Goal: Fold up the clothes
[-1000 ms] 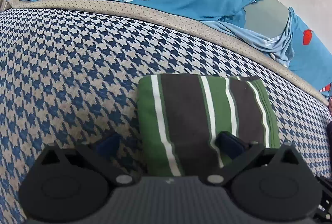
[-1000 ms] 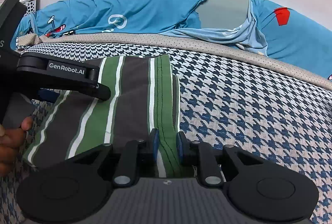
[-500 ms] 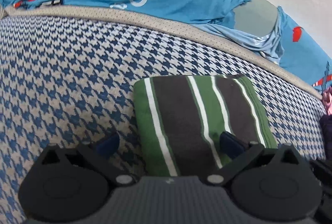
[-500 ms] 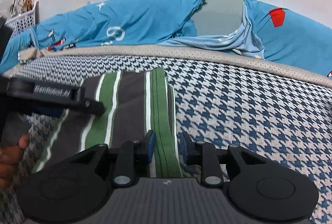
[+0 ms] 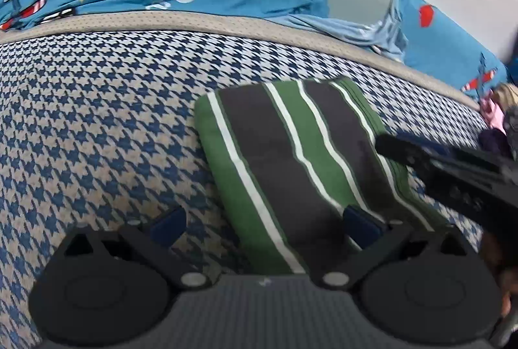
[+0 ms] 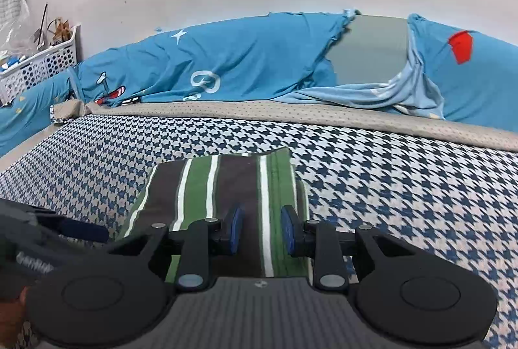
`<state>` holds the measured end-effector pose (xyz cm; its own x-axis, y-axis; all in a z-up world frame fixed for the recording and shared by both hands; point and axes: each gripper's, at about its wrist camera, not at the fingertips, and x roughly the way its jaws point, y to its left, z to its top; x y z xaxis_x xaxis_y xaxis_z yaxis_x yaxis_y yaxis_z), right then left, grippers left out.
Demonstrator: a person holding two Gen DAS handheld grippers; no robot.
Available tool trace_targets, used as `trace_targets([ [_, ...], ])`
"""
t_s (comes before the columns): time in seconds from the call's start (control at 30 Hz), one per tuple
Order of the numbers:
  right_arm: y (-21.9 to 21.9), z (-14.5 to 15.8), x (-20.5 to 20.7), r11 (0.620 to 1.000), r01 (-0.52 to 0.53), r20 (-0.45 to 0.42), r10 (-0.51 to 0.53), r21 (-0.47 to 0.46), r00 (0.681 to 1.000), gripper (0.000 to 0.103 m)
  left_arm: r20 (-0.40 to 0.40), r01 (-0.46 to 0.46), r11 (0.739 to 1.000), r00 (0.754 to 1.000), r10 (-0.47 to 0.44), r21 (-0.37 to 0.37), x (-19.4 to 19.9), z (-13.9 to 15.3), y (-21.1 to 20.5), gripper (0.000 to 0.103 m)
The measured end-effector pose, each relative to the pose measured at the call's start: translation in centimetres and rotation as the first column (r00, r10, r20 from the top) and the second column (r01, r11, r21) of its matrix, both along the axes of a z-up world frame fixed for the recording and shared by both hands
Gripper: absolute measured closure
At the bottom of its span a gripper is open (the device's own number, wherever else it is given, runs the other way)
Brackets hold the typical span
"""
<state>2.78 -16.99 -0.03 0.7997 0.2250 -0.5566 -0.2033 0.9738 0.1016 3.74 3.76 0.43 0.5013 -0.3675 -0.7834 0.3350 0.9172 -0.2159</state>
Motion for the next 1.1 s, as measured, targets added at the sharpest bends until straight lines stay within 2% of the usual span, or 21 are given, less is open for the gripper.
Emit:
trace_targets([
  [0.2,0.4,-0.9,1.3,1.000,0.008,-0.033,-0.008,-0.013,0.999,0.077,-0.020,0.058,0.998,0.998,-0.057,0.035,-1.0,-1.2,-0.3,0.000],
  [0.4,0.7,-1.8,1.8,0.999,0.008,-0.053,-0.010,-0.038,0.999,0.077,-0.020,0.078,0.996,0.997,-0.077,0.048,-1.4,-1.9,0.0,0.000],
  [0.6,0.9,-2.2,1.8,0.998,0.001,-0.053,-0.004,-0.058,0.999,0.076,0.006,0.101,0.992,0.995,-0.102,0.074,-2.0,-2.3,0.2,0.000],
  [0.93,1.3,-2.4,1.4,0.995,-0.009,-0.042,0.005,-0.104,0.999,0.072,0.001,0.112,0.989,0.994,-0.113,0.099,-2.0,-2.6,0.2,0.000],
  [0.97,1.2,-2.4,1.4,0.994,0.004,-0.048,-0.009,-0.110,0.999,0.067,-0.001,0.110,0.989,0.994,-0.111,0.099,-2.0,-2.6,0.3,0.000],
  [1.0,1.2,-2.4,1.4,0.993,0.017,-0.054,-0.023,-0.117,0.998,0.055,-0.001,0.110,0.989,0.994,-0.111,0.102,-2.0,-2.7,0.3,0.000],
  [1.07,0.6,-2.6,1.6,0.993,0.056,-0.080,-0.065,-0.100,0.995,0.042,0.002,0.110,0.988,0.994,-0.111,0.105,-2.1,-2.7,0.3,0.000],
  [1.1,0.0,-2.6,1.8,0.995,0.082,-0.102,-0.087,-0.056,0.991,0.042,0.004,0.110,0.988,0.994,-0.111,0.106,-2.1,-2.7,0.3,0.000],
])
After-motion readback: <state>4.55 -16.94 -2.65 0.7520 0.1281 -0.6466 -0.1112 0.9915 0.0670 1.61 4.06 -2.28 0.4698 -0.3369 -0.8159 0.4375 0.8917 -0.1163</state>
